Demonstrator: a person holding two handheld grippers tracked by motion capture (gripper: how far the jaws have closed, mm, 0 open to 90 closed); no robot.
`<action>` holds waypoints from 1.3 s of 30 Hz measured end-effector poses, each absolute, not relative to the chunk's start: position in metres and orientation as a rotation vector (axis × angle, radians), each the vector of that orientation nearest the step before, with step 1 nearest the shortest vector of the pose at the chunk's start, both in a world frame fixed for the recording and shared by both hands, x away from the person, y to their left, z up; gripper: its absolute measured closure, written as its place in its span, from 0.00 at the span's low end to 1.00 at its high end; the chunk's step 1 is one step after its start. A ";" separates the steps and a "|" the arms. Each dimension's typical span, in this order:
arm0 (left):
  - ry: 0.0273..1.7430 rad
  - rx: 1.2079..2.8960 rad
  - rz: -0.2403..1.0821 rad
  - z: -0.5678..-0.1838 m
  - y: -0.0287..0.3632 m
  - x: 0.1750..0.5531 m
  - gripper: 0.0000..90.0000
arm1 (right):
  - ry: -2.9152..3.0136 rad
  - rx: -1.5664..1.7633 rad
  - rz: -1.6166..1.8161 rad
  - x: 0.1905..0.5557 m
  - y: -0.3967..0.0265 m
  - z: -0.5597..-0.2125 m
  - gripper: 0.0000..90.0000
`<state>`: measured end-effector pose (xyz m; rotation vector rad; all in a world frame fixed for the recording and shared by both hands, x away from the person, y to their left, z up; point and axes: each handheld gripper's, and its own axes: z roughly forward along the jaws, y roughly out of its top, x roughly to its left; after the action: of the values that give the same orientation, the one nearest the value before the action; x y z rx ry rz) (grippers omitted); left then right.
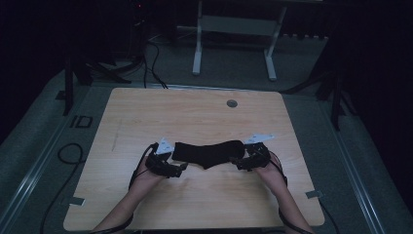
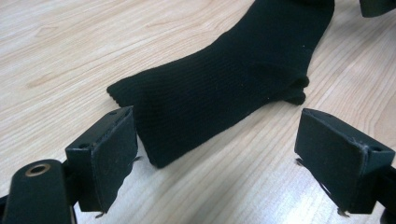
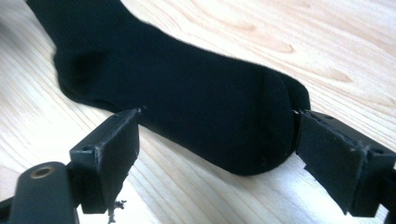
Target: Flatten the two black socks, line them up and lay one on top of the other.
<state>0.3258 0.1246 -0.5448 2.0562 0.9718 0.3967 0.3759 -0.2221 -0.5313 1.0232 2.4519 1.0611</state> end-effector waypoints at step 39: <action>1.076 1.947 0.449 -0.559 0.205 0.260 0.13 | 2.168 1.208 1.143 0.323 -0.333 -0.533 0.16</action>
<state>0.2597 0.2047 -0.5593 1.9475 1.0763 0.4488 0.3235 -0.3327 -0.5332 1.2082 2.1677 1.1433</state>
